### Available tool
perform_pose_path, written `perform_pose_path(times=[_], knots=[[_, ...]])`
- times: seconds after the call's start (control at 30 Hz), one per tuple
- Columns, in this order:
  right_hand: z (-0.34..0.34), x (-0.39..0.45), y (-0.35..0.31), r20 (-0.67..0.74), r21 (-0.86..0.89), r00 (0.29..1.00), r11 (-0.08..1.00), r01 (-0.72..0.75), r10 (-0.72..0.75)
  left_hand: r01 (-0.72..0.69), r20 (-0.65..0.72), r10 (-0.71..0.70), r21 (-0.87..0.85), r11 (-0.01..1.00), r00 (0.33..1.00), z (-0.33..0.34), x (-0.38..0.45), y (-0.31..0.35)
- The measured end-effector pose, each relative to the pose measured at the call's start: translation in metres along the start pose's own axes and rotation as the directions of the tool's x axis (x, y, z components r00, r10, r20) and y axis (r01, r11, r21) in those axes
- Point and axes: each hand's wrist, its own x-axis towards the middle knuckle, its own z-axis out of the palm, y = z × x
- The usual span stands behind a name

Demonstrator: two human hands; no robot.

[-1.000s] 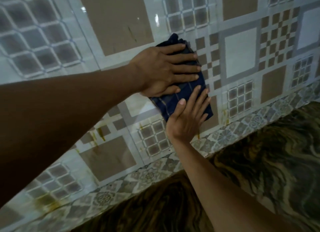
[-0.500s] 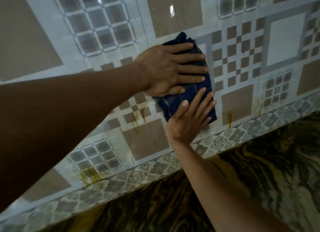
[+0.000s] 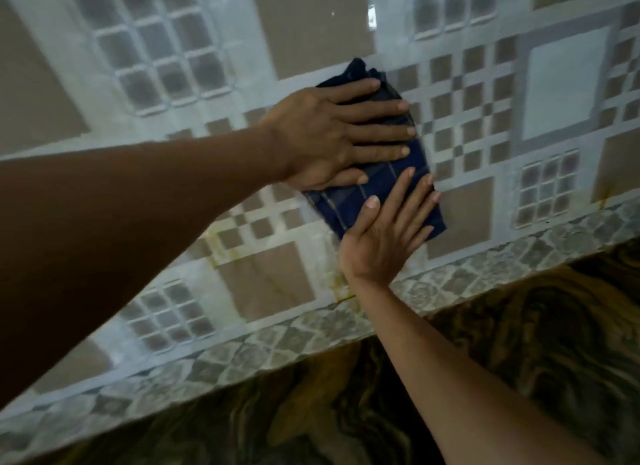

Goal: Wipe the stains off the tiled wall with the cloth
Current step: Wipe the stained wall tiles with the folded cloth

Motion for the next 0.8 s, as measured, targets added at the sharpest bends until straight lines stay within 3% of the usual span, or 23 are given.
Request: perform_pose_path(times=[0.6,0.8], knots=[[0.074,-0.226,-0.169,0.042,0.011,0.998,0.999,0.047,-0.048,0.047,0.012,-0.047,-0.026,0.999,0.999,0.053,-0.296,0.02],[0.087,-0.277,-0.202,0.082,0.02,0.995,0.998,0.051,-0.053,0.065,-0.002,-0.065,-0.032,0.997,0.998,0.066,-0.361,0.029]])
